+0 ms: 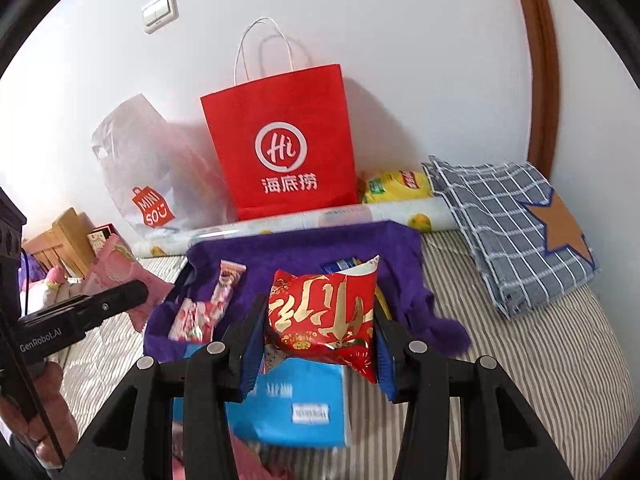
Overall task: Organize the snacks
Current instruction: 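Carry the red packet and pink wrapper over the purple towel with both grippers, then lower the red packet and pink wrapper onto the towel and open both grippers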
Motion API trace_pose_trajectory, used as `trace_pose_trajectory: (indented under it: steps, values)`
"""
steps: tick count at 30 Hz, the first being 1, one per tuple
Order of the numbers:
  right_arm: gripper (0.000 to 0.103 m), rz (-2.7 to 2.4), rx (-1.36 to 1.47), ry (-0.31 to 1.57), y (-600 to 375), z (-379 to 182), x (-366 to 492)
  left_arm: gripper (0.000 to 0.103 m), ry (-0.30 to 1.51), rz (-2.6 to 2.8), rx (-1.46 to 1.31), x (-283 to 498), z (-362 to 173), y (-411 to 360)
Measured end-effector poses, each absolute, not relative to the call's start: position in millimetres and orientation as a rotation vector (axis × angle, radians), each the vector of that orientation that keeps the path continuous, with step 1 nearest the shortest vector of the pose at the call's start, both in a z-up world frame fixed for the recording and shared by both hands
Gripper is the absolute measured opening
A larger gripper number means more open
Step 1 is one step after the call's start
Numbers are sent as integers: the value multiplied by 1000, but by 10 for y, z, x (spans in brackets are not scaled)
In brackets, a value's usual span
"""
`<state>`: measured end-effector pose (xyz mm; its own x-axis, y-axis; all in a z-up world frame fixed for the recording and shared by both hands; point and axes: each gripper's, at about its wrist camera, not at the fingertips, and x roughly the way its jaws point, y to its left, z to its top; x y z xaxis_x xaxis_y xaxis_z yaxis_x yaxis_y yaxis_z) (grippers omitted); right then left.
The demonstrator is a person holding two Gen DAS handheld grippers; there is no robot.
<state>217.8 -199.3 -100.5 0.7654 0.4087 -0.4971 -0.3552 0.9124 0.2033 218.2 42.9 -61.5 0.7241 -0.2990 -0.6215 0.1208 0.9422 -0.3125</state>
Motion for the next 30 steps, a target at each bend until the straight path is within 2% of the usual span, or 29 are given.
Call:
trace_pose_trajectory:
  steps: [10,21,30]
  values:
    - [44,468,86,533,-1765,-879,2636,31,696,-192,-255,2577,-596,530]
    - [44,524,81,627,-1701,-1336,3042,31,787,-151,-311,2754,-1085,719]
    - [44,474,0,657,-1700,-1524,3116,31,804,-121,-274,2764,-1186,662]
